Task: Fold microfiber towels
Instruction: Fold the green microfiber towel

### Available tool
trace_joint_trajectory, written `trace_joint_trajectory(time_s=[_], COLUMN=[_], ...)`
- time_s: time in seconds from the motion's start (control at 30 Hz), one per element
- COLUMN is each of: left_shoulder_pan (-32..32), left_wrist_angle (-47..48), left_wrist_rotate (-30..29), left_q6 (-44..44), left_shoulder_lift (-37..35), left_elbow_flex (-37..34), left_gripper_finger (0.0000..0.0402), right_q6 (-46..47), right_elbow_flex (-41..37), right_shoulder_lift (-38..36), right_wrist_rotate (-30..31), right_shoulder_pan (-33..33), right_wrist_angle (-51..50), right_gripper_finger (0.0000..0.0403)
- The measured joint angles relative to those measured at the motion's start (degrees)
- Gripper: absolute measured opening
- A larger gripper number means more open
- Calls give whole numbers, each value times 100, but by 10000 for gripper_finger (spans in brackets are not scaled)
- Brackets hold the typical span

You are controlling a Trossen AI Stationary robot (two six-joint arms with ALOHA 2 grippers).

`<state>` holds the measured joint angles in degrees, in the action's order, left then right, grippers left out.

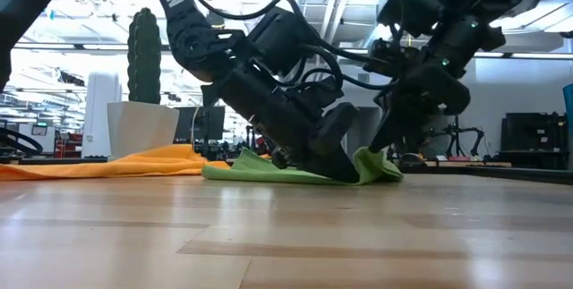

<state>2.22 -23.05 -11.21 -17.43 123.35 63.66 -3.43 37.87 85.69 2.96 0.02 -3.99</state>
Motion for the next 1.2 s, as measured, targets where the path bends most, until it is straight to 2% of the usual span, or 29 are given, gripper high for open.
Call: trace_joint_trajectory(time_s=[0.13, 0.23, 0.5, 0.63, 0.93, 1.2], left_shoulder_pan=[12, 15, 21, 118, 187, 201], left_wrist_angle=[220, 492, 1643, 2603, 1480, 1154], left_wrist_rotate=[74, -92, -304, -350, -798, -747], left_q6=[295, 445, 732, 551, -75, -348], left_shoulder_lift=[-234, -545, -1432, -1661, -1624, -1626], left_elbow_flex=[-25, -25, -7, -31, -1094, -1417], left_gripper_finger=[0, 0, 0, 0, 0, 0], right_q6=[-107, -222, -263, -263, -303, -326], right_elbow_flex=[0, 0, 2, 2, 7, 203], right_shoulder_lift=[2, 2, 2, 2, 37, 754], right_wrist_rotate=[-54, -163, -176, -177, -429, -762], right_shoulder_pan=[-82, -93, -88, -86, -86, -25], right_wrist_angle=[102, 339, 572, 579, 933, 1075], right_gripper_finger=[19, 19, 17, 20, 19, 15])
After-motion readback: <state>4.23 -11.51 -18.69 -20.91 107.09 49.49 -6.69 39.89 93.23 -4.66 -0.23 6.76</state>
